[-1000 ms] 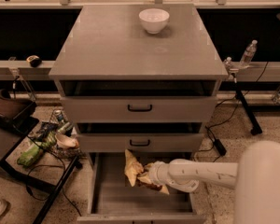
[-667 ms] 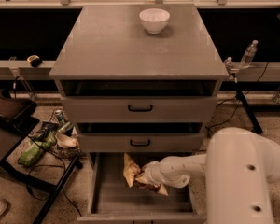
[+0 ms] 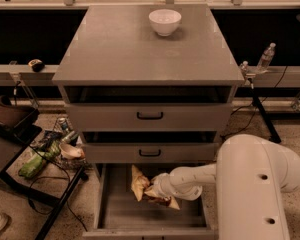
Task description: Place brown chip bag into bottom drawer
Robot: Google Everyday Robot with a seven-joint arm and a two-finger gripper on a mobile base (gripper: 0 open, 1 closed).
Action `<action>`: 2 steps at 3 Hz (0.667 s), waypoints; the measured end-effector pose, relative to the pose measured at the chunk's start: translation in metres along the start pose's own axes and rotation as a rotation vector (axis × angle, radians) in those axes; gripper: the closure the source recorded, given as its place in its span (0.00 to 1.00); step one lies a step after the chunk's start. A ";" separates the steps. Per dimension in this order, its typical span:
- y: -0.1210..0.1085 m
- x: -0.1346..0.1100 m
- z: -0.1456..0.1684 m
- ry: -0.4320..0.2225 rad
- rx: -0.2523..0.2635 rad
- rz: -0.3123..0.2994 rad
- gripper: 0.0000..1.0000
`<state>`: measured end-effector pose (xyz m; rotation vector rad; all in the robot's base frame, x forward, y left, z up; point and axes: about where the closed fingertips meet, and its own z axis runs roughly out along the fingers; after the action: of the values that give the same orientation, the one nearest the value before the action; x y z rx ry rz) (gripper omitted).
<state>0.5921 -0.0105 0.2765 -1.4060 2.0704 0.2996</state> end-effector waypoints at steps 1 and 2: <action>0.000 0.000 0.000 0.000 0.000 0.000 0.34; 0.000 0.000 0.000 0.000 0.000 0.000 0.11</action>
Offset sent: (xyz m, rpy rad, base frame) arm 0.0000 0.0000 0.0000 0.0000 0.0000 0.0000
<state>0.5921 -0.0105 0.2765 -1.4060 2.0704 0.2997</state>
